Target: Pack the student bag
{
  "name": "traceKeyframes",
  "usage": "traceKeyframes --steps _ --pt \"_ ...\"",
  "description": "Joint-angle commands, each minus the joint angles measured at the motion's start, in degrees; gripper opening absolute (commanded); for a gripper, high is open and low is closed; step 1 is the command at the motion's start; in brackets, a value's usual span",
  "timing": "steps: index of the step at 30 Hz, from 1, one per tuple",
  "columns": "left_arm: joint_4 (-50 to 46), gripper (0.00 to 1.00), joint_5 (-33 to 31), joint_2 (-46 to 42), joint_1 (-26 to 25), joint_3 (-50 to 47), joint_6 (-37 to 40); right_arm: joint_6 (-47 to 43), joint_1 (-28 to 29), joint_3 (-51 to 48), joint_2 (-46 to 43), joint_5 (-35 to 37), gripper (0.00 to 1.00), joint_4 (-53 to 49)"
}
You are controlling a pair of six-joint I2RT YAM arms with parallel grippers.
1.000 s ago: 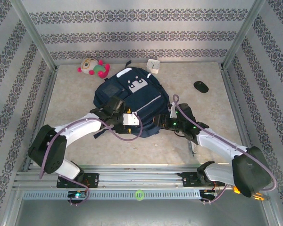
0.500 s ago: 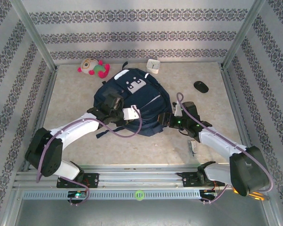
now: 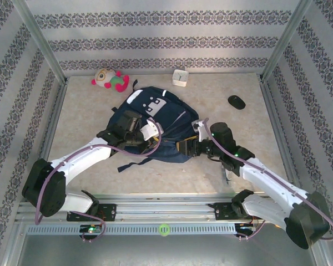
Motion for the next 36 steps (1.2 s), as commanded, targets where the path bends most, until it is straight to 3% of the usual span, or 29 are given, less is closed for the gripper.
traceKeyframes --steps 1,5,12,20,23,28,36 --pt "2.41 0.03 6.81 -0.38 0.62 1.28 -4.91 0.42 0.42 2.64 3.94 -6.05 0.58 3.33" --pt "2.76 0.03 8.22 0.44 0.66 1.69 -5.53 0.03 1.23 4.1 7.38 -5.39 0.57 5.07" --pt "3.47 0.03 8.85 1.47 0.61 2.74 -5.63 -0.14 1.4 6.11 11.55 -8.1 0.48 8.8" --pt "4.12 0.04 9.26 1.84 0.62 3.43 -5.8 -0.52 1.97 6.19 12.5 -7.04 0.42 6.53" --pt "4.28 0.04 9.48 1.88 0.58 3.7 -6.08 -1.31 2.31 5.47 12.3 -3.37 0.36 5.49" --pt "4.43 0.04 9.3 2.06 0.61 3.85 -6.2 -2.02 2.83 6.27 12.78 -3.04 0.23 5.47" --pt "4.5 0.04 9.48 2.35 0.61 3.96 -6.33 -2.82 4.57 7.72 13.83 -2.57 0.25 5.28"
